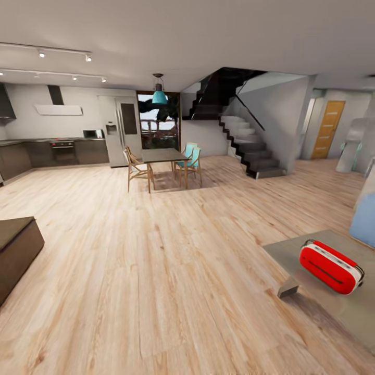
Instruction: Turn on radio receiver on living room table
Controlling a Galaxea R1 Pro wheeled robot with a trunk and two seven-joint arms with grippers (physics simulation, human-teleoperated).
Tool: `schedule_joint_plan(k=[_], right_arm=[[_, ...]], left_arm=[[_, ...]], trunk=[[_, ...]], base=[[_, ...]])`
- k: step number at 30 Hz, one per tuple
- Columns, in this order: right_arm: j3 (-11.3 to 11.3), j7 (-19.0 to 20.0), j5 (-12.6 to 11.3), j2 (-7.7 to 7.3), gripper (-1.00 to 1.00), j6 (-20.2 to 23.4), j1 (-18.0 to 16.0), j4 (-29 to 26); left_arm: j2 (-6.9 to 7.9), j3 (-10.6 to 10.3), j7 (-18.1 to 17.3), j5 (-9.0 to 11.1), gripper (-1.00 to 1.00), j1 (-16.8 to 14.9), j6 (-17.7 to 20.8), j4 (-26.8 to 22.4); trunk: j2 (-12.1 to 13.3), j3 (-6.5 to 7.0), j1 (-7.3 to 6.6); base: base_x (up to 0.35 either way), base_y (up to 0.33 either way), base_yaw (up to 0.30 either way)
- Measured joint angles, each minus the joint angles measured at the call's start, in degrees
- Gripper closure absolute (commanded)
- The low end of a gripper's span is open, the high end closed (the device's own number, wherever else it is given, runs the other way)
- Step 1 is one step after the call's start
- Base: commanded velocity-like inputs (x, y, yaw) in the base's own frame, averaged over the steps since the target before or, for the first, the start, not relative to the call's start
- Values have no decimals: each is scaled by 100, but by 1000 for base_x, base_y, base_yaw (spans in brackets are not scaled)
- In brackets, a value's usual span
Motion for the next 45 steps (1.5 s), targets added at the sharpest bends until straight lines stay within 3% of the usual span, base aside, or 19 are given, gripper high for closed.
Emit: schedule_joint_plan(k=[17,30,45], right_arm=[[0,0,0,0,-100,5,0,0],[0,0,7,0,-100,9,0,0],[3,-8,26,0,-100,9,0,0]], left_arm=[[0,0,0,-1,-100,0,0,0],[5,-7,0,0,-100,0,0,0],[9,-9,0,0,-100,0,0,0]], trunk=[[0,0,0],[0,0,0],[0,0,0]], base=[[0,0,-275],[21,0,-21],[270,0,0]])
